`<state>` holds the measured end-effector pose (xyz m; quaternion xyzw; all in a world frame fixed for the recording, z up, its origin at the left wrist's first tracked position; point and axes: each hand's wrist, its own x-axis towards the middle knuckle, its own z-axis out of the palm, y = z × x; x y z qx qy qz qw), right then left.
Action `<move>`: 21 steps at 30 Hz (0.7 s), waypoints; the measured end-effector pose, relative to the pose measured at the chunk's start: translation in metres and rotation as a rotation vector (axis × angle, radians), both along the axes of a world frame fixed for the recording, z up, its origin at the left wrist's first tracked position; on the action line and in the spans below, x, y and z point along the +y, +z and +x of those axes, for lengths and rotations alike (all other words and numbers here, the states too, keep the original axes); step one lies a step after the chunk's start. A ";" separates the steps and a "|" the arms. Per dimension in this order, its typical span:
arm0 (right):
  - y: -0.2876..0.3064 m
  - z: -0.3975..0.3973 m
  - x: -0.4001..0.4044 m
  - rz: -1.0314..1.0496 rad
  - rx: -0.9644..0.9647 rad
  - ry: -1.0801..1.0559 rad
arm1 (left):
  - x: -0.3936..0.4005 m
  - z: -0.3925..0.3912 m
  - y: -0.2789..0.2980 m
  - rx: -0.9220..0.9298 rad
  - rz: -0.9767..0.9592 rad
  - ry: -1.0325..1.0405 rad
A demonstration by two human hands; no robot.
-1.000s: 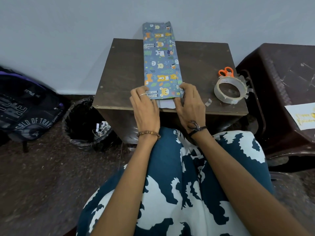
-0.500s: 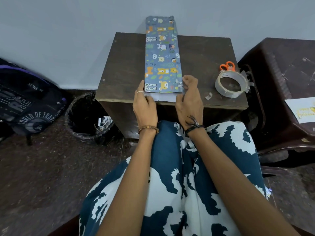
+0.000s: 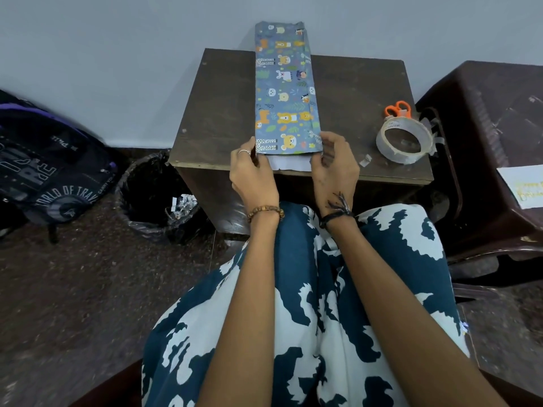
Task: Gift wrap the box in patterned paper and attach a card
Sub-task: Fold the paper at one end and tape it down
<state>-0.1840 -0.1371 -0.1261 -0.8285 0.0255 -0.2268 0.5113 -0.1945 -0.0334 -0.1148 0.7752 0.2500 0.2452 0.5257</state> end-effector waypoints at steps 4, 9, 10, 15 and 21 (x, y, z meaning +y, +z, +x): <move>0.005 0.000 -0.016 0.115 0.093 0.122 | 0.008 -0.002 0.000 -0.015 -0.095 -0.077; 0.001 0.008 -0.039 0.032 0.054 0.248 | 0.040 0.002 -0.009 -0.010 -0.177 -0.322; 0.000 0.011 -0.043 0.035 0.048 0.260 | 0.043 0.002 -0.009 -0.013 -0.191 -0.352; 0.001 0.021 -0.052 -0.028 0.024 0.313 | 0.045 0.008 -0.010 -0.049 -0.214 -0.383; 0.004 0.031 -0.049 -0.053 -0.022 0.360 | 0.048 0.016 -0.010 -0.161 -0.072 -0.423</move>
